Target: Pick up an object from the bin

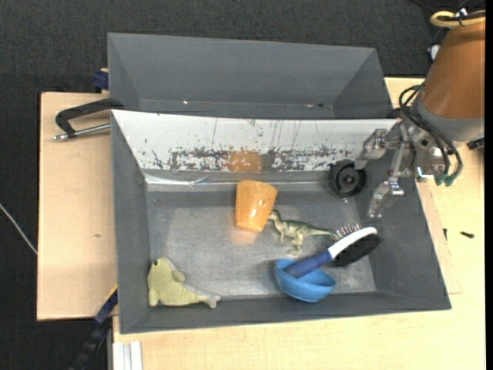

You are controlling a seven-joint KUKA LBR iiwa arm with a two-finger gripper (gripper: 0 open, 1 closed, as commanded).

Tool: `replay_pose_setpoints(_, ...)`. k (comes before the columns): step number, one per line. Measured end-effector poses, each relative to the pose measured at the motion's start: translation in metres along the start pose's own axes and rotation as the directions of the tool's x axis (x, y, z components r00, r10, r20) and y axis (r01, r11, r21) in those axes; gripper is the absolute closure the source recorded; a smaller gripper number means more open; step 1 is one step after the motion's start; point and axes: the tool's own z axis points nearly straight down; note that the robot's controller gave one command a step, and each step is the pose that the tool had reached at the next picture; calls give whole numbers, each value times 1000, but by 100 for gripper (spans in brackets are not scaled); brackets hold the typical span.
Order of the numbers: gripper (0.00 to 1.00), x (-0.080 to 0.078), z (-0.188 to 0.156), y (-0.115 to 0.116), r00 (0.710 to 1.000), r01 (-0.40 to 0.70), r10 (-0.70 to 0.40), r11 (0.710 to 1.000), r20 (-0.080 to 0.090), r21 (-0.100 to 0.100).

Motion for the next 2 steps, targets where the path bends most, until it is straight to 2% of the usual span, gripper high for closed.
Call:
replay_pose_setpoints(1, 0, 19, 161, 20, 994, 109, -109, 994, -6, -2)
replay_pose_setpoints(2, 100, 15, 156, 20, 994, 111, -111, 994, 6, 1)
